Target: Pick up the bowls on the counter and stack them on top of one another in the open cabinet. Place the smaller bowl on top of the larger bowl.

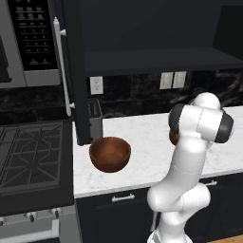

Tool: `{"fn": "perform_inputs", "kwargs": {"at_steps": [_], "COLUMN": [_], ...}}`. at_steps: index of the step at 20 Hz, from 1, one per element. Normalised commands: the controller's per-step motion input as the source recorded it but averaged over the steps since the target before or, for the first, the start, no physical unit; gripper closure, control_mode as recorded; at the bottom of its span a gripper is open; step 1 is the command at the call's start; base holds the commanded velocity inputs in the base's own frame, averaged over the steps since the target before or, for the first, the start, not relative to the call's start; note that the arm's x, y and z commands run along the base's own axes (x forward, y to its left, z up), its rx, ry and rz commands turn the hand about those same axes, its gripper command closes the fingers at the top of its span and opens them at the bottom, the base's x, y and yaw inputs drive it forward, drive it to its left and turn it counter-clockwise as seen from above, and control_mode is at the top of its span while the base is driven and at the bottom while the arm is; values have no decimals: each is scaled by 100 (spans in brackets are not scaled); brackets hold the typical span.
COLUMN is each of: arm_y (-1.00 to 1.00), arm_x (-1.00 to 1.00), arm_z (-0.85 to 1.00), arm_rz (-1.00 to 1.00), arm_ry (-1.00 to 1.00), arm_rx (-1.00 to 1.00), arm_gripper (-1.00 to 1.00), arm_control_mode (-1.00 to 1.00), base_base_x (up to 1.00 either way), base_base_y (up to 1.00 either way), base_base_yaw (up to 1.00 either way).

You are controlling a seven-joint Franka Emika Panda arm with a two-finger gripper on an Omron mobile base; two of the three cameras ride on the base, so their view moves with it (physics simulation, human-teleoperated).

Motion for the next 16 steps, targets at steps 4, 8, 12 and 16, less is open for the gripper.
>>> {"fn": "perform_inputs", "kwargs": {"at_steps": [4, 8, 12, 16], "arm_y": [0, 0, 4, 44], "arm_x": [-5, -35, -93, -97], "arm_z": [2, 33, 74, 99], "arm_rz": [0, 0, 4, 9], "arm_ry": [-4, -16, -33, -29], "arm_rx": [0, 0, 0, 0], "arm_gripper": [100, 100, 100, 100], "arm_control_mode": [-100, -100, -100, -100], "base_base_x": [0, 0, 0, 0], "base_base_y": [0, 0, 0, 0], "base_base_yaw": [0, 0, 0, 0]}}
